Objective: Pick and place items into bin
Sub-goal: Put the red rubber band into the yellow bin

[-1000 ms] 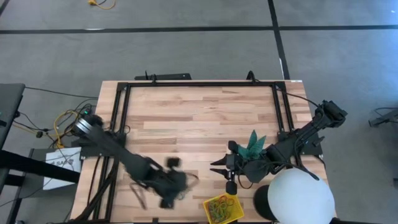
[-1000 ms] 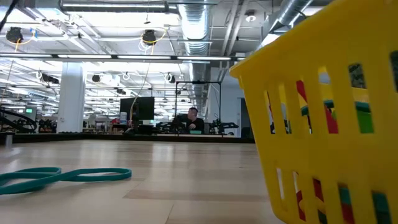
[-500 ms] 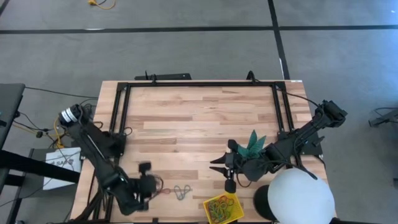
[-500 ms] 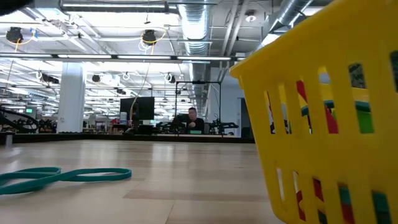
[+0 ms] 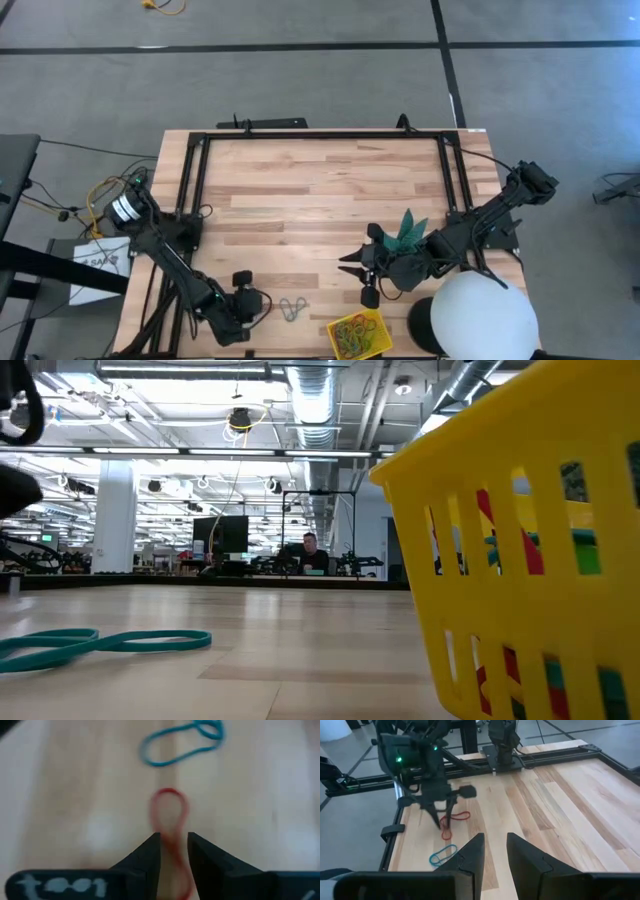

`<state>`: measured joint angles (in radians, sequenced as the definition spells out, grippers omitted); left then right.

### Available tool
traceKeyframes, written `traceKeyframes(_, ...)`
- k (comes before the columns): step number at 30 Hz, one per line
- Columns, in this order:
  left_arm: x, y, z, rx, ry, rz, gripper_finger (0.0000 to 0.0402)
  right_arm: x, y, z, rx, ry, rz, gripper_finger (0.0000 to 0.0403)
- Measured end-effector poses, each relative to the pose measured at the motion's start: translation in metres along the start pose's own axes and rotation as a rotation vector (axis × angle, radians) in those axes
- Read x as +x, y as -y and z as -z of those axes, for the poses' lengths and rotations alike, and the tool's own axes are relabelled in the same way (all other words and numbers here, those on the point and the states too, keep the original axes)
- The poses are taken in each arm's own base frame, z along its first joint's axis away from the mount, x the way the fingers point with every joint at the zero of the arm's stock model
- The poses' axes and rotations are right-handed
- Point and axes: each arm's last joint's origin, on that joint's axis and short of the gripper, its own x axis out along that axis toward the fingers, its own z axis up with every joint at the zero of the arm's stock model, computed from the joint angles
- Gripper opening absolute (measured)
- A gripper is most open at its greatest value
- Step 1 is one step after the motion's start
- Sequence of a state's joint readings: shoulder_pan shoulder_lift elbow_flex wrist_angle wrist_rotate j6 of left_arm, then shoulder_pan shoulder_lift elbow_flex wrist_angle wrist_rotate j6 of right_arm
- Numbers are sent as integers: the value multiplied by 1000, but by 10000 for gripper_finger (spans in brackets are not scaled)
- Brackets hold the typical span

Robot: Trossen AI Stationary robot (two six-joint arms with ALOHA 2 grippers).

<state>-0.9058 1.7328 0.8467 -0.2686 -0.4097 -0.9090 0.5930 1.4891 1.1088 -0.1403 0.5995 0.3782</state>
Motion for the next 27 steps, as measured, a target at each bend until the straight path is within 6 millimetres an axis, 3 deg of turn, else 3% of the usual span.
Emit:
traceKeyframes(10,7,0,2,-37,-14,-19,83,0,0,1,9,-8,4,76)
traceKeyframes(16,9,-3,-2,57,-24,-26,12,0,0,1,8,-10,5,76)
traceKeyframes(18,9,-3,-7,45,-13,-36,7,0,0,1,8,-10,5,76)
traceKeyframes(23,-2,5,-48,-50,144,-52,1,0,0,1,8,-10,5,76)
traceKeyframes(27,-22,25,-91,32,303,12,1,0,1,2,5,-14,6,76)
